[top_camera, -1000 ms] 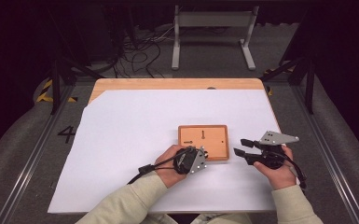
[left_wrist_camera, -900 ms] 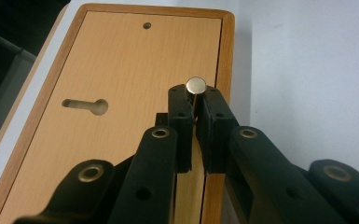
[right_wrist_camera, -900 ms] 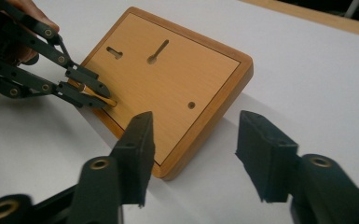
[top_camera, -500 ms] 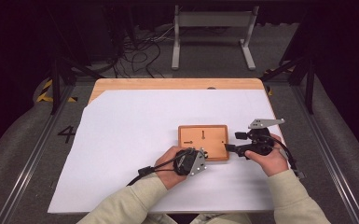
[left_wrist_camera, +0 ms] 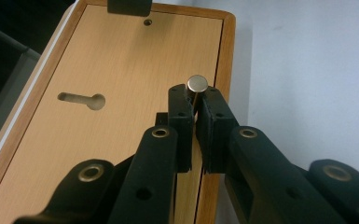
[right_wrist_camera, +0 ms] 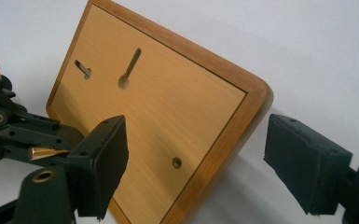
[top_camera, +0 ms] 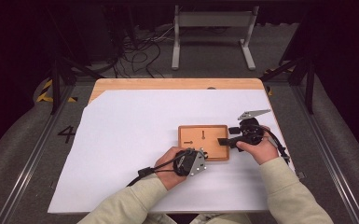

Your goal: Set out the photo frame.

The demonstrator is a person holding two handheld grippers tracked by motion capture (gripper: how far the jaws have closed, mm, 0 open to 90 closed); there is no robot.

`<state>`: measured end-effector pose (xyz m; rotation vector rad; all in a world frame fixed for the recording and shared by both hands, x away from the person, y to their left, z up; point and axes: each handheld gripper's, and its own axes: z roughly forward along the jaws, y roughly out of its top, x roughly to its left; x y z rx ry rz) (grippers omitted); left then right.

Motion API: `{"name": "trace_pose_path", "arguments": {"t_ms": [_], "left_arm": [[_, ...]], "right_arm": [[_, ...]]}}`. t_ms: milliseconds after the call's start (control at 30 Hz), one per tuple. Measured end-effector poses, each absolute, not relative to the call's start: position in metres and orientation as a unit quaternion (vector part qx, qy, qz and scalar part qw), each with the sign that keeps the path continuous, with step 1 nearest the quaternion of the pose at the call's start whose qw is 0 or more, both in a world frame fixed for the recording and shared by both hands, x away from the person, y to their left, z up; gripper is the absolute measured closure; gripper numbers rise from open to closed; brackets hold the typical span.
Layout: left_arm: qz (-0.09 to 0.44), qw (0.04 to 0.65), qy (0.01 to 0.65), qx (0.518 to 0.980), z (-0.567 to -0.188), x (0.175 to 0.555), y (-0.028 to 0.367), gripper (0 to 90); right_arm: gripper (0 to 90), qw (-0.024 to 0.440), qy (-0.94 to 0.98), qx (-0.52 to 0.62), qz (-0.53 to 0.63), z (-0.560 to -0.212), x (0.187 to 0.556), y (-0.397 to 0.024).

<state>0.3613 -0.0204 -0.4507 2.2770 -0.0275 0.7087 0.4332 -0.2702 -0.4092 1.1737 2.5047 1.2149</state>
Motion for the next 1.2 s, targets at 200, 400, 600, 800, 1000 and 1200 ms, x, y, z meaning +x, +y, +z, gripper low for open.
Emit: {"name": "trace_pose_path", "arguments": {"t_ms": [200,400,600,800,1000,1200], "left_arm": [[0.278,0.368,-0.013,0.887,-0.451,0.362,-0.020,84.4],[0.279,0.369,-0.012,0.887,-0.451,0.361,-0.020,84.4],[0.282,0.370,-0.013,0.885,-0.452,0.361,-0.020,84.4],[0.282,0.371,-0.011,0.885,-0.453,0.361,-0.020,84.4],[0.284,0.367,-0.014,0.886,-0.453,0.360,-0.020,84.4],[0.285,0.364,-0.011,0.887,-0.454,0.360,-0.021,84.2]], "right_arm": [[20.0,0.057,0.827,0.389,0.402,-0.415,0.441,-0.266],[19.2,0.045,0.828,0.390,0.401,-0.421,0.446,-0.264],[19.1,0.040,0.830,0.391,0.397,-0.426,0.449,-0.260],[19.9,0.014,0.826,0.390,0.407,-0.432,0.454,-0.259],[24.8,-0.003,0.826,0.385,0.411,-0.432,0.454,-0.258],[30.1,-0.012,0.825,0.387,0.411,-0.429,0.454,-0.263]]}}
